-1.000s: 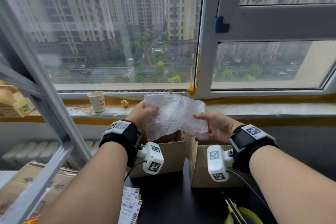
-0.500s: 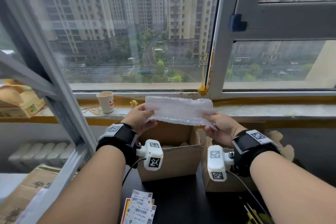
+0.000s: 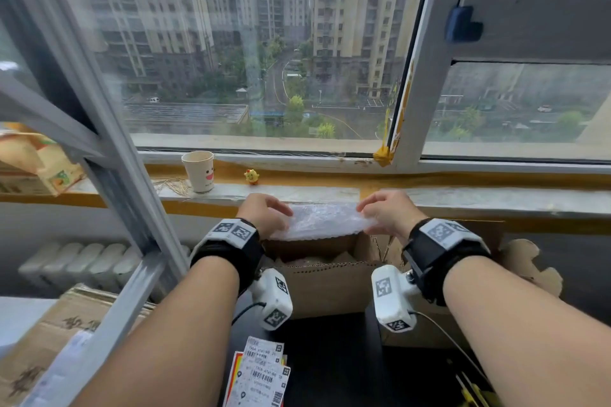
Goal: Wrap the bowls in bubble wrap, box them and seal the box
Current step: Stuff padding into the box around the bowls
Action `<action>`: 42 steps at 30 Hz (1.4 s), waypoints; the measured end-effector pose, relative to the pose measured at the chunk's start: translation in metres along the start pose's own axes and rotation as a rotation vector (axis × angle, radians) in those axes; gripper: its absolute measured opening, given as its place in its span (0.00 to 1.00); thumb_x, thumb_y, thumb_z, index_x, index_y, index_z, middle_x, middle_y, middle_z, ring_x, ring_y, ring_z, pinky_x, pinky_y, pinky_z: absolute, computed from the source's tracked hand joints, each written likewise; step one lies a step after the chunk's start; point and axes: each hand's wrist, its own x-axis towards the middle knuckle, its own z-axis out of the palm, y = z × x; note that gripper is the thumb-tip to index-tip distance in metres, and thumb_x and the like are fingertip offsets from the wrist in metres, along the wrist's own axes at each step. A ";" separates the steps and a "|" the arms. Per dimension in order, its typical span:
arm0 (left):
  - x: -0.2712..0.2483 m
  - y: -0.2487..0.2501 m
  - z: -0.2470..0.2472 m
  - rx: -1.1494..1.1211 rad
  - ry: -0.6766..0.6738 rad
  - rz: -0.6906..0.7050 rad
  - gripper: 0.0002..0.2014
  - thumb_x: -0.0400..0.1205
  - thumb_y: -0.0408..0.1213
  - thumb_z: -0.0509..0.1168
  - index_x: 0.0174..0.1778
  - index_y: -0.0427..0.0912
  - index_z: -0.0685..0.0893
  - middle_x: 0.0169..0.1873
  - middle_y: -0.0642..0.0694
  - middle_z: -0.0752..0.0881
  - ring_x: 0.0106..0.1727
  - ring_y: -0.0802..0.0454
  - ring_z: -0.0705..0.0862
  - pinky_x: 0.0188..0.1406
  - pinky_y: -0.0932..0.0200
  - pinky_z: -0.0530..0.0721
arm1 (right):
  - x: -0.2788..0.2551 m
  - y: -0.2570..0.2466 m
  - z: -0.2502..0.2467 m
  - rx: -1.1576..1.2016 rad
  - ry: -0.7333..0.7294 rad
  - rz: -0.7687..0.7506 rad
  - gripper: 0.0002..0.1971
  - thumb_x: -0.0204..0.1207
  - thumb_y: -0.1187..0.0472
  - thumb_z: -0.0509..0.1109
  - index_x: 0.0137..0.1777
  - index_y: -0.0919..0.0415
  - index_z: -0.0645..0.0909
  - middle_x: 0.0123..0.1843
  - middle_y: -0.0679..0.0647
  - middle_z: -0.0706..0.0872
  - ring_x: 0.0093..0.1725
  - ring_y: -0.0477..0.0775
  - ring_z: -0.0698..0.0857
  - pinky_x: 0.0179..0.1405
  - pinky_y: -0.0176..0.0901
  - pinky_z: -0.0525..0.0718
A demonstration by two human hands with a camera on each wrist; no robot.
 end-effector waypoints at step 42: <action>0.027 -0.064 0.089 0.980 -0.420 -0.147 0.31 0.82 0.47 0.60 0.82 0.50 0.59 0.77 0.36 0.64 0.78 0.37 0.63 0.74 0.42 0.66 | 0.045 0.080 0.099 -1.063 -0.444 -0.140 0.25 0.78 0.60 0.61 0.77 0.51 0.71 0.72 0.57 0.80 0.69 0.61 0.79 0.66 0.53 0.80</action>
